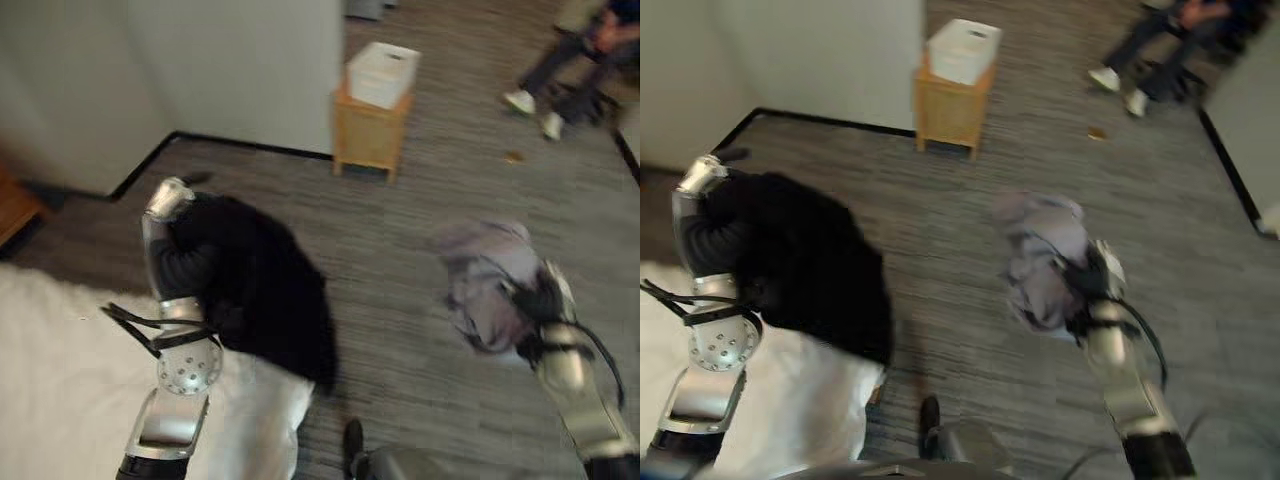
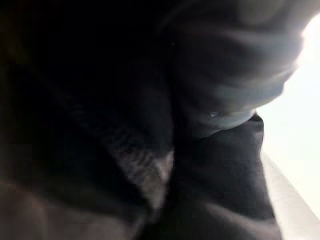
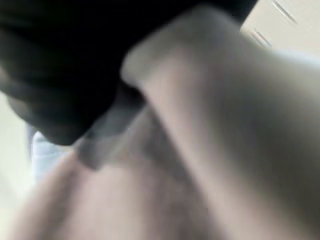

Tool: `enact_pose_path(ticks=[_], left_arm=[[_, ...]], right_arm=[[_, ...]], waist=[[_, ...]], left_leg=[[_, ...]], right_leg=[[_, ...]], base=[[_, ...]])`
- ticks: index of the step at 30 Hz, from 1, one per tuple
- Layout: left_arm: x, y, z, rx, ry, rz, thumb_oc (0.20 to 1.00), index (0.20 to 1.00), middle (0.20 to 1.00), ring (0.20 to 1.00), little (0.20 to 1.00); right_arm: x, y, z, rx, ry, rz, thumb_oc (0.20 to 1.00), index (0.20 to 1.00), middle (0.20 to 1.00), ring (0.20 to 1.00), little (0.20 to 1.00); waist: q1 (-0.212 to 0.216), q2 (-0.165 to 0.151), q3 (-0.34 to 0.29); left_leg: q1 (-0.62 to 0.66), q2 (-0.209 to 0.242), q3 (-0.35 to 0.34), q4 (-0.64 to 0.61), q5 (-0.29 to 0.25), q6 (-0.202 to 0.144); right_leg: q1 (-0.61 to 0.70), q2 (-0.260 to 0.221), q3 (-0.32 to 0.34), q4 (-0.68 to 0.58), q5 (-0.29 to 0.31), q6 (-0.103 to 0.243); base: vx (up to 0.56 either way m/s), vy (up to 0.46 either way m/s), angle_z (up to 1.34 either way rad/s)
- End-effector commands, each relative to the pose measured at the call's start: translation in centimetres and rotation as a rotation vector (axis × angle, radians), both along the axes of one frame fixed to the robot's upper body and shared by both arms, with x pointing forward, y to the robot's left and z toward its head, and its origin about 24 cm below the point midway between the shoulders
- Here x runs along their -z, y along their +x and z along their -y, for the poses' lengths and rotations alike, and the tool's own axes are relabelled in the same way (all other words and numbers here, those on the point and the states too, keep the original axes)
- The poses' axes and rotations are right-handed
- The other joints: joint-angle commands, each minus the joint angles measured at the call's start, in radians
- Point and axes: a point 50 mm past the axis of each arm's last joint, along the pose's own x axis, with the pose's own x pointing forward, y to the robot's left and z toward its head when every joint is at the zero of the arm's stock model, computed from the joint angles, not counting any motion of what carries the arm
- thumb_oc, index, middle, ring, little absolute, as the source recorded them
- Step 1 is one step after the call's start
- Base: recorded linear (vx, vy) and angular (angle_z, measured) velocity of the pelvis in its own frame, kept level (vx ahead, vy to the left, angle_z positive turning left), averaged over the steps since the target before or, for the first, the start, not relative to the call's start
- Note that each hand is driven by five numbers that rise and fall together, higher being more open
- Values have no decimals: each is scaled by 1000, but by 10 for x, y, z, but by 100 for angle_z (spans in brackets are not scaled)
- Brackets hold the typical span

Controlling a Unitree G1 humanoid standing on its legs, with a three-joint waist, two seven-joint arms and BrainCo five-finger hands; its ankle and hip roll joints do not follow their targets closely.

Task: Pick up bed clothes into laundry basket.

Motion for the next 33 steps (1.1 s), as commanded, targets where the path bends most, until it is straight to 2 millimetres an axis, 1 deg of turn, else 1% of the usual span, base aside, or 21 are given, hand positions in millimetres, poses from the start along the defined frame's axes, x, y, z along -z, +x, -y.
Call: enact_pose_path(ticks=[1,3,4,5,6,7,10,11,12,13,14,16,17,20,21,22,24,26,28,30,33], left_arm=[[-24,-10,-3,26,-58,156,200,200,200,200,200],[-21,-9,0,45,-69,140,200,200,200,200,200],[-20,-7,3,58,-75,128,200,200,200,200,200],[-20,-7,3,58,-77,127,200,200,200,200,200],[-18,-5,8,85,-97,109,200,200,200,200,200],[-18,-5,8,85,-99,109,200,200,200,200,200],[-13,-1,10,81,-97,86,200,200,200,200,200],[-9,0,11,74,-88,57,200,200,200,200,200],[0,1,14,79,-71,17,200,200,200,200,200],[0,0,14,77,-70,17,200,200,200,200,200],[3,0,11,66,-73,-4,200,200,200,200,200],[10,-2,5,51,-91,-44,200,200,200,200,200],[12,-3,4,48,-89,-58,200,200,200,200,200],[20,0,-2,15,-73,-101,200,200,200,200,200],[22,0,-4,1,-58,-111,200,200,200,200,200],[22,0,-4,0,-58,-110,200,200,200,200,200],[27,-2,-7,-17,-40,-134,200,200,200,200,200],[37,2,-11,-51,-63,-182,200,200,200,200,200],[37,3,-12,-51,-63,-181,200,200,200,200,200],[45,14,-18,-129,-36,-212,200,200,200,200,200],[48,10,-20,-147,-21,-222,200,200,200,200,200]], right_arm=[[-22,-13,4,-4,-134,114,200,200,200,200,200],[-22,-10,-2,-31,-158,111,200,200,200,200,200],[-21,-7,-7,-51,-181,104,200,200,200,200,200],[-22,-7,-7,-51,-182,104,200,200,200,200,200],[-21,-6,-7,-52,-205,95,200,200,200,200,200],[-21,-6,-7,-51,-207,95,200,200,200,200,200],[-24,-6,-8,-70,-260,80,200,200,200,200,200],[-25,-6,-12,-87,-285,85,200,200,200,200,200],[-18,-5,-19,-109,-302,61,200,200,200,200,200],[-18,-5,-19,-110,-302,61,200,200,200,200,200],[-16,-3,-23,-124,-307,51,200,200,200,200,200],[-16,2,-36,-172,-319,50,200,200,200,200,200],[-17,3,-42,-190,-317,54,200,200,200,200,200],[-22,7,-53,-222,-312,83,200,200,200,200,200],[-29,8,-58,-241,-300,110,200,200,200,200,200],[-29,8,-58,-242,-300,111,200,200,200,200,200],[-35,8,-60,-251,-283,131,200,200,200,200,200],[-42,12,-60,-238,-245,161,200,200,200,200,200],[-43,12,-60,-237,-245,162,200,200,200,200,200],[-46,15,-57,-208,-219,179,200,200,200,200,200],[-45,11,-57,-209,-203,180,200,200,200,200,200]], waist=[[24,-17,17],[56,-5,16],[76,14,12],[80,12,12],[83,26,6],[89,23,5],[92,34,-20],[97,38,-30],[99,9,-49],[101,11,-51],[106,0,-63],[119,-13,-63],[120,-9,-56],[104,15,-37],[87,31,-18],[83,34,-18],[51,34,-7],[10,21,3],[1,26,5],[-29,20,3],[-35,-4,-7]], left_leg=[[-117,-56,-55,-146,20,-1],[-166,-112,-82,-283,33,2],[-197,-113,-45,-426,90,-5],[-187,-113,-39,-442,97,-5],[-224,-74,95,-536,155,-14],[-218,-77,104,-545,156,-13],[-204,-5,345,-648,182,6],[-179,-1,355,-658,205,17],[-146,-33,349,-675,209,33],[-148,-29,351,-678,216,32],[-127,-39,361,-685,205,38],[-82,-57,350,-696,180,58],[-61,-58,328,-700,170,63],[13,-42,252,-701,113,68],[63,-37,196,-701,81,58],[60,-34,192,-701,85,56],[108,-35,134,-701,49,36],[166,-30,63,-701,10,3],[170,-23,53,-701,4,2],[237,1,0,-701,-41,-24],[285,13,-39,-599,-48,-43]], right_leg=[[293,-132,154,-324,53,99],[327,-108,198,-339,37,101],[370,-84,207,-350,11,104],[371,-88,212,-352,11,104],[429,-84,191,-363,-23,110],[431,-90,196,-365,-25,112],[499,-103,173,-359,-77,136],[505,-111,167,-339,-76,147],[502,-158,123,-252,-34,187],[498,-154,126,-253,-30,185],[483,-174,101,-198,16,223],[414,-223,66,3,169,301],[373,-228,59,103,225,314],[248,-255,49,232,219,294],[164,-270,29,189,132,241],[165,-267,23,185,136,237],[118,-215,44,60,57,209],[50,-153,77,-225,112,204],[69,-149,64,-249,119,203],[7,-125,46,-335,194,217],[52,-145,74,-299,207,182]], base=[[336,5,-66],[423,-28,-88],[396,-40,-155],[571,-40,-159],[318,-12,-106],[460,-1,-85],[446,46,-37],[723,65,-24],[553,42,-34],[442,-24,-42],[259,-35,-33],[352,-44,-30],[339,-38,-8],[514,-110,42],[521,-176,73],[542,-201,102],[455,-211,135],[662,-337,149],[436,-190,172],[665,-325,219],[557,-352,92]])
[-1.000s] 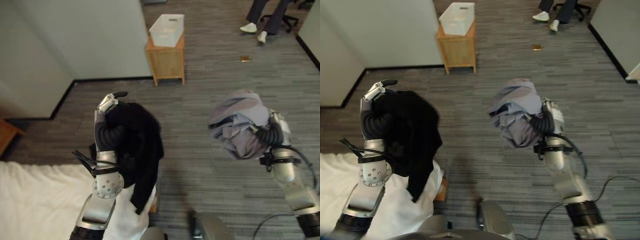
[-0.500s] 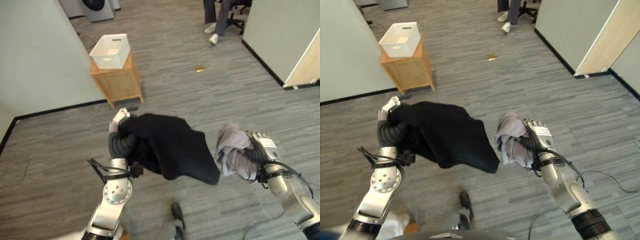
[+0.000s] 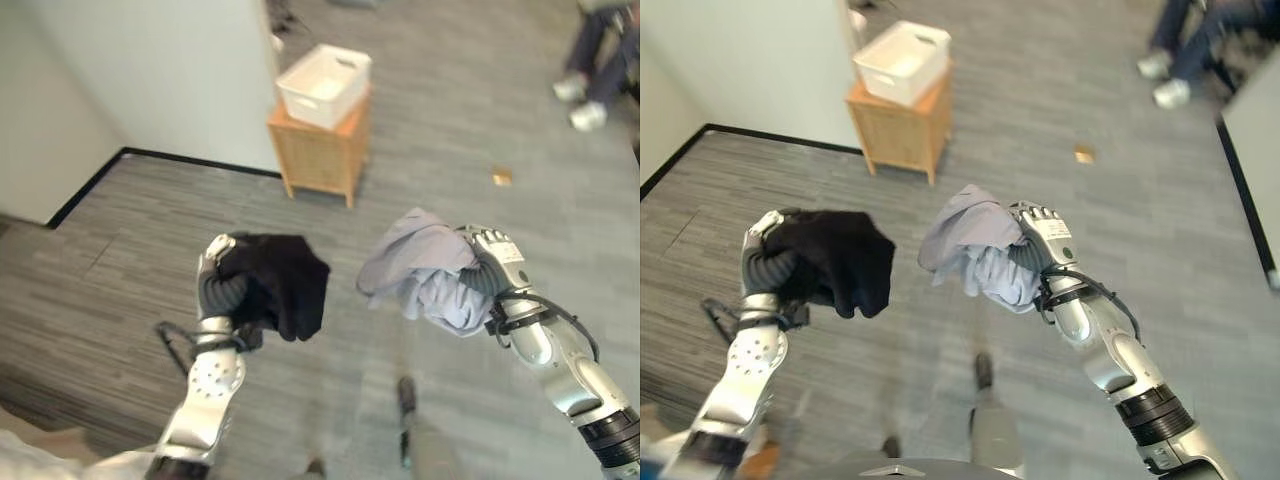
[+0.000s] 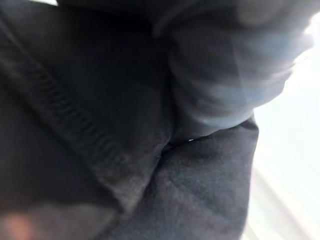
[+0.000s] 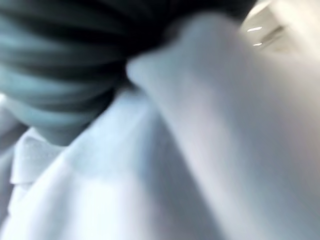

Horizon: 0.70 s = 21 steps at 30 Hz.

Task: Pick up bed clothes into laundry basket.

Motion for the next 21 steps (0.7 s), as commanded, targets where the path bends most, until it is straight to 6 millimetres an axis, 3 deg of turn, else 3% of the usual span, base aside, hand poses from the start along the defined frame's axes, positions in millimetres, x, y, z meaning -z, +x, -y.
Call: enact_pose_path(ticks=[1,2,4,5,6,7,8,9,11,13,14,16,18,20,21], left_arm=[[-35,-4,-3,-1,57,188,200,200,200,200,200],[-35,-4,-3,-1,58,188,200,200,200,200,200],[-32,-8,-6,-14,43,177,200,200,200,200,200],[-29,-11,-9,-27,41,164,200,200,200,200,200],[-29,-11,-9,-27,42,164,200,200,200,200,200],[-27,-12,-10,-32,39,158,200,200,200,200,200],[-24,-14,-12,-31,45,135,200,200,200,200,200],[-23,-15,-12,-30,44,134,200,200,200,200,200],[-21,-18,-15,-36,56,117,200,200,200,200,200],[-20,-21,-16,-49,46,114,200,200,200,200,200],[-20,-21,-16,-49,45,113,200,200,200,200,200],[-18,-22,-15,-48,43,108,200,200,200,200,200],[-12,-27,-16,-52,51,75,200,200,200,200,200],[-12,-26,-15,-42,74,69,200,200,200,200,200],[-17,-18,-15,-33,104,86,200,200,200,200,200]], right_arm=[[-39,-6,-14,-80,127,196,200,200,200,200,200],[-39,-6,-15,-80,128,196,200,200,200,200,200],[-41,-6,-16,-85,137,201,200,200,200,200,200],[-44,-4,-18,-88,131,206,200,200,200,200,200],[-44,-4,-18,-88,132,205,200,200,200,200,200],[-44,-3,-19,-89,131,203,200,200,200,200,200],[-41,-2,-18,-84,115,186,200,200,200,200,200],[-41,-2,-18,-84,114,185,200,200,200,200,200],[-40,-2,-17,-85,91,178,200,200,200,200,200],[-39,1,-19,-92,71,167,200,200,200,200,200],[-38,1,-19,-92,70,166,200,200,200,200,200],[-37,3,-17,-82,50,154,200,200,200,200,200],[-34,3,-22,-102,31,141,200,200,200,200,200],[-28,1,-24,-101,24,126,200,200,200,200,200],[-26,6,-24,-78,7,127,200,200,200,200,200]], waist=[[-35,-21,4],[-36,-19,1],[-10,-54,22],[21,-78,28],[24,-78,26],[34,-80,28],[62,-77,25],[65,-79,24],[84,-53,9],[120,-17,-8],[120,-20,-7],[131,-16,-16],[149,-5,-50],[161,-23,-72],[147,-31,-52]], left_leg=[[-17,-46,58,308,64,-19],[-21,-44,56,315,55,-18],[-143,-73,80,612,129,-20],[-268,-85,160,717,107,-15],[-272,-83,165,727,100,-13],[-310,-79,191,705,100,-12],[-386,-48,258,591,104,-4],[-380,-50,262,584,101,-4],[-375,-38,331,336,109,12],[-407,-12,400,71,207,-2],[-393,-21,404,48,218,-2],[-414,20,480,-13,255,-6],[-380,14,466,-50,281,10],[-341,-45,416,-49,279,35],[-272,-75,387,-60,241,69]], right_leg=[[163,-31,7,-159,-9,-8],[165,-30,5,-162,-15,-6],[245,-45,-1,-183,-24,-44],[321,-61,0,-210,-51,-59],[322,-60,3,-215,-52,-57],[341,-67,2,-217,-60,-59],[389,-69,0,-224,-93,-54],[391,-72,2,-226,-96,-53],[436,-63,-5,-234,-142,-38],[527,-55,-21,-247,-205,-15],[530,-61,-22,-249,-207,-13],[589,-84,-48,-240,-237,6],[621,-106,-46,-209,-247,32],[605,-153,-49,-57,-168,77],[480,-168,10,253,31,132]], base=[[514,-336,69],[479,-356,55],[438,-367,1],[446,-315,-16],[447,-196,-24],[453,-73,-51],[470,-84,-54],[541,-31,-41],[489,55,-2],[702,85,-5],[620,66,-25],[508,54,-27],[642,77,-9],[635,100,-21],[427,103,-33]])
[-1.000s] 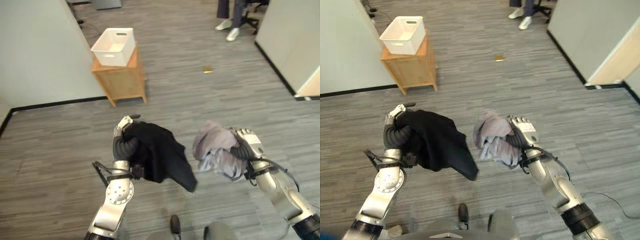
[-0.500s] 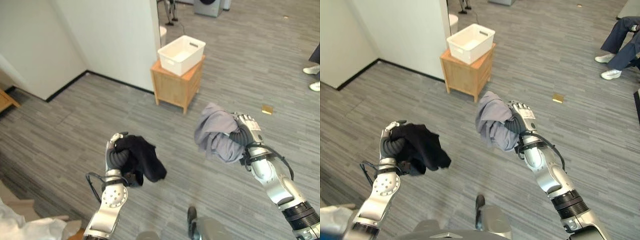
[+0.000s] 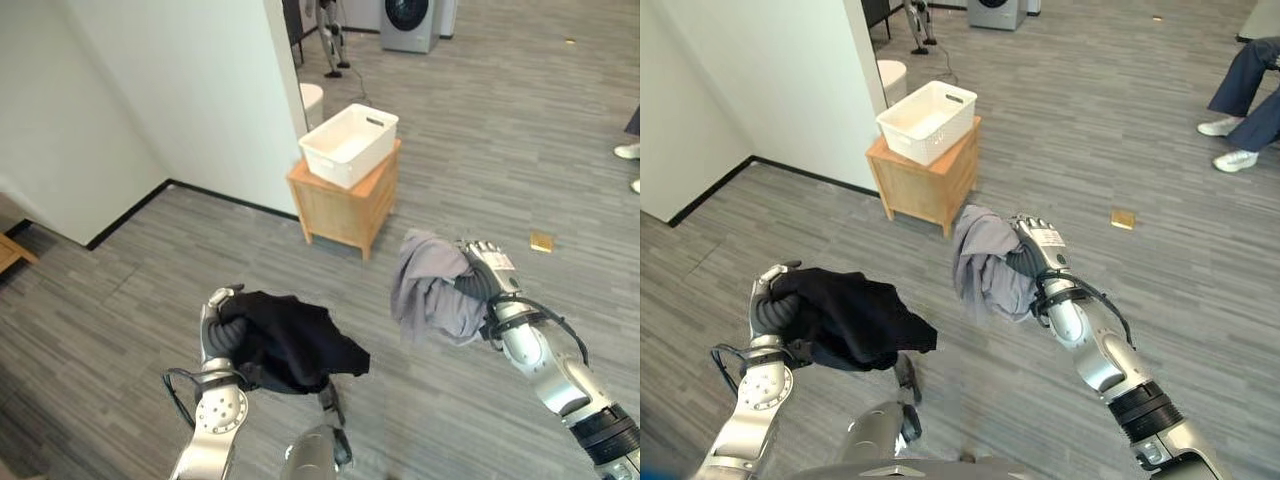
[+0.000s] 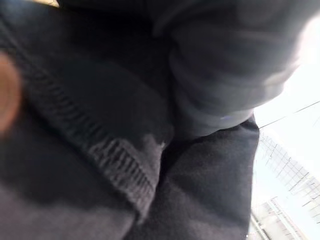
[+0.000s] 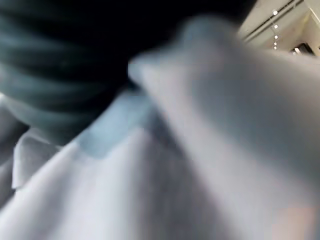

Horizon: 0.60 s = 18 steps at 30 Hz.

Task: Pick up bed clothes into laundry basket.

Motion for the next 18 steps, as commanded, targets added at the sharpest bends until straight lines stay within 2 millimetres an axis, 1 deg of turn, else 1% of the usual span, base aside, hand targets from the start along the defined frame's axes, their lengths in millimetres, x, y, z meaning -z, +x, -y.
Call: enact_pose_path(ticks=[1,2,3,4,5,6,7,8,9,10,11,12,13,14,15,16,17,18], left_arm=[[-54,17,-3,61,133,247,200,200,200,200,200],[-56,22,-3,72,149,253,200,200,200,200,200],[-61,30,-6,71,173,263,200,200,200,200,200],[-65,36,-7,74,178,280,200,200,200,200,200],[-66,36,-7,74,178,283,200,200,200,200,200],[-71,40,-7,78,181,301,200,200,200,200,200],[-75,43,-7,92,183,315,200,200,200,200,200],[-78,45,-7,100,177,325,200,200,200,200,200],[-80,45,-8,101,173,332,200,200,200,200,200],[-81,46,-8,106,173,334,200,200,200,200,200],[-79,47,-9,101,169,326,200,200,200,200,200],[-79,48,-9,99,168,328,200,200,200,200,200],[-76,48,-10,96,163,314,200,200,200,200,200],[-74,48,-11,95,156,306,200,200,200,200,200],[-74,48,-12,99,164,304,200,200,200,200,200],[-74,48,-12,99,163,304,200,200,200,200,200],[-74,48,-11,106,167,306,200,200,200,200,200],[-70,45,-13,95,163,290,200,200,200,200,200]], right_arm=[[-46,9,-13,-48,2,230,200,200,200,200,200],[-45,12,-12,-34,1,225,200,200,200,200,200],[-49,19,-8,-11,-11,237,200,200,200,200,200],[-54,23,-6,2,-19,253,200,200,200,200,200],[-55,24,-6,2,-19,255,200,200,200,200,200],[-60,27,-3,10,-31,265,200,200,200,200,200],[-64,31,0,22,-39,268,200,200,200,200,200],[-70,35,3,33,-46,282,200,200,200,200,200],[-74,38,6,44,-53,289,200,200,200,200,200],[-76,40,8,56,-58,289,200,200,200,200,200],[-75,45,15,93,-69,277,200,200,200,200,200],[-75,46,15,91,-69,279,200,200,200,200,200],[-74,47,19,110,-79,273,200,200,200,200,200],[-76,50,20,117,-95,276,200,200,200,200,200],[-78,51,23,128,-107,281,200,200,200,200,200],[-78,51,23,127,-107,281,200,200,200,200,200],[-82,52,27,140,-134,292,200,200,200,200,200],[-87,53,28,148,-134,308,200,200,200,200,200]], waist=[[28,-34,-29],[13,-37,-17],[4,-11,-2],[-8,-23,10],[-11,-21,11],[-20,-26,19],[-26,-27,21],[-47,-32,26],[-62,-41,26],[-70,-50,30],[-96,-46,39],[-100,-44,39],[-113,-47,44],[-112,-44,43],[-115,-48,42],[-117,-46,43],[-122,-60,43],[-127,-76,24]], left_leg=[[102,28,-98,-97,32,-4],[135,21,-121,-100,8,4],[183,57,-136,-104,-16,6],[202,49,-147,-104,-38,-3],[199,52,-150,-104,-34,-4],[221,53,-156,-104,-51,-15],[230,59,-162,-104,-53,-26],[246,63,-184,-104,-72,-42],[262,60,-205,-104,-89,-55],[275,57,-225,-104,-99,-62],[313,67,-287,-104,-141,-75],[310,69,-289,-104,-139,-76],[330,70,-321,-104,-152,-83],[350,81,-337,-104,-170,-91],[368,86,-348,-104,-179,-97],[370,89,-350,-104,-181,-98],[389,95,-362,-104,-186,-110],[427,123,-375,-104,-194,-121]], right_leg=[[-79,-220,128,397,312,183],[-136,-204,149,498,339,183],[-243,-192,140,562,332,161],[-284,-230,107,550,280,144],[-285,-228,102,548,283,141],[-318,-243,65,489,232,123],[-342,-239,36,416,214,115],[-357,-222,10,312,186,106],[-366,-203,8,194,183,105],[-389,-188,30,108,192,106],[-419,-163,102,-56,232,124],[-409,-162,97,-82,250,124],[-453,-156,144,-109,280,137],[-486,-150,156,-111,290,148],[-501,-151,166,-102,302,147],[-499,-149,164,-102,300,147],[-500,-156,172,-88,318,138],[-485,-160,179,-56,333,133]], base=[[420,60,-29],[383,-83,35],[547,-174,76],[386,-163,105],[325,-149,83],[273,-134,86],[441,-227,114],[430,-281,113],[449,-303,102],[663,-408,86],[488,-296,98],[528,-299,111],[320,-188,103],[460,-269,108],[312,-174,92],[245,-198,77],[356,-370,68],[464,-489,69]])
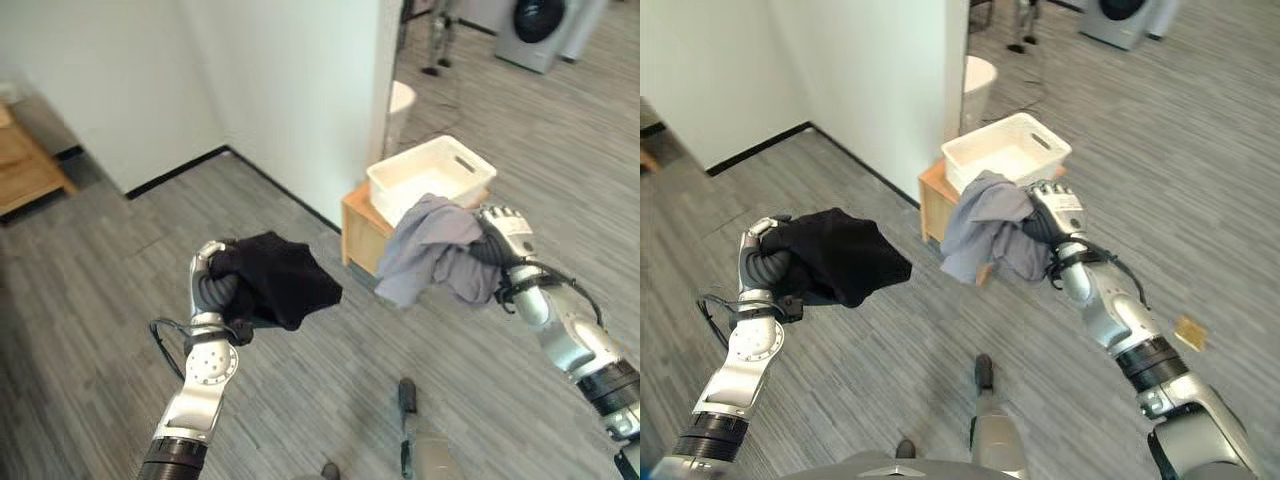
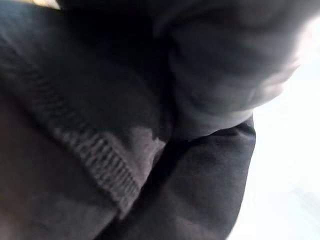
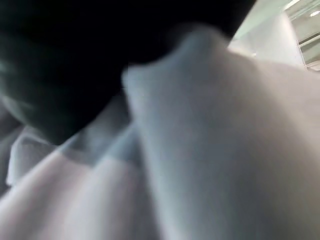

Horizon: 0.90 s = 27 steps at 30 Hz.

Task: Pick up bed clothes into laundry basket.

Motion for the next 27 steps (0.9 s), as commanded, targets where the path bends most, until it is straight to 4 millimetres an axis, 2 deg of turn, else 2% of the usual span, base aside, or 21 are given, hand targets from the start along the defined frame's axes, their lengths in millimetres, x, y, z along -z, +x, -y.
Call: enact_pose_path(ticks=[1,2,3,4,6,9,10,11,12,13,15,17,18,19,20,22,24,27], left_arm=[[-35,-3,11,89,27,187,200,200,200,200,200],[-35,-3,11,89,25,188,200,200,200,200,200],[-32,-3,13,101,4,175,200,200,200,200,200],[-32,-2,14,101,4,175,200,200,200,200,200],[-27,-1,16,128,-12,144,200,200,200,200,200],[-23,0,15,149,7,107,200,200,200,200,200],[-23,0,15,150,7,107,200,200,200,200,200],[-22,0,13,158,27,89,200,200,200,200,200],[-22,0,13,158,27,89,200,200,200,200,200],[-19,-1,10,155,35,69,200,200,200,200,200],[-14,-7,9,163,32,41,200,200,200,200,200],[-10,-9,8,166,38,20,200,200,200,200,200],[-13,-6,9,191,56,14,200,200,200,200,200],[-14,-6,8,189,56,17,200,200,200,200,200],[-18,0,8,200,82,23,200,200,200,200,200],[-21,4,9,207,88,37,200,200,200,200,200],[-29,8,7,225,108,61,200,200,200,200,200],[-30,7,1,208,119,64,200,200,200,200,200]], right_arm=[[-57,5,-3,-21,-1,242,200,200,200,200,200],[-57,5,-3,-21,-2,242,200,200,200,200,200],[-71,7,14,41,-40,279,200,200,200,200,200],[-71,7,14,41,-39,279,200,200,200,200,200],[-76,9,26,89,-76,280,200,200,200,200,200],[-84,11,46,170,-142,272,200,200,200,200,200],[-84,11,46,171,-143,273,200,200,200,200,200],[-89,11,59,222,-174,269,200,200,200,200,200],[-89,12,59,222,-174,270,200,200,200,200,200],[-89,14,69,265,-198,250,200,200,200,200,200],[-84,16,78,308,-223,206,200,200,200,200,200],[-77,18,85,343,-226,174,200,200,200,200,200],[-70,20,99,407,-241,125,200,200,200,200,200],[-71,21,99,405,-241,130,200,200,200,200,200],[-71,25,110,468,-239,104,200,200,200,200,200],[-76,30,111,484,-236,109,200,200,200,200,200],[-87,35,118,530,-229,107,200,200,200,200,200],[-96,35,129,581,-226,111,200,200,200,200,200]], waist=[[-36,-13,-17],[-40,-10,-16],[-42,-2,-23],[-44,0,-25],[-37,-5,-25],[-26,-7,-20],[-26,-8,-21],[-22,-6,-15],[-22,-6,-16],[-6,-2,-10],[-5,17,-17],[-6,21,-22],[-7,17,-12],[-7,18,-12],[-16,12,14],[-25,12,23],[-57,17,36],[-75,18,50]], left_leg=[[-25,177,51,15,47,-109],[-26,181,47,15,47,-110],[-66,203,89,123,88,-115],[-65,204,86,123,82,-115],[-107,208,193,149,115,-114],[-194,133,315,139,111,-90],[-195,131,316,140,110,-89],[-258,114,388,135,144,-87],[-259,114,388,135,144,-87],[-315,122,416,134,182,-91],[-270,125,431,70,175,-78],[-234,115,430,31,180,-65],[-204,111,432,8,160,-47],[-210,112,436,6,168,-46],[-199,109,422,1,156,-44],[-207,112,413,1,151,-47],[-196,127,382,1,137,-70],[-174,148,355,1,117,-100]], right_leg=[[28,6,11,96,1,19],[28,7,6,99,-2,17],[105,-2,-54,81,-17,-8],[111,-2,-58,75,-22,-6],[179,-29,-136,38,-36,-10],[241,-48,-190,15,-58,-7],[239,-51,-189,16,-59,-6],[268,-44,-203,12,-78,-6],[266,-45,-202,13,-78,-6],[299,-36,-211,12,-101,-12],[310,-22,-231,20,-117,-5],[326,-22,-239,41,-127,0],[300,-33,-251,196,-133,3],[287,-32,-248,205,-131,1],[215,-36,-229,297,-98,21],[163,-42,-202,304,-93,21],[68,-68,-117,197,-51,33],[-2,-99,-88,94,3,61]], base=[[365,-377,82],[343,-367,74],[259,-239,64],[304,-293,72],[137,-147,85],[165,-140,68],[151,-69,66],[106,-48,61],[234,-68,38],[188,-2,4],[192,25,-9],[152,44,-13],[130,37,-27],[58,-42,-3],[-9,-125,33],[56,-147,38],[212,-199,39],[217,-139,40]])
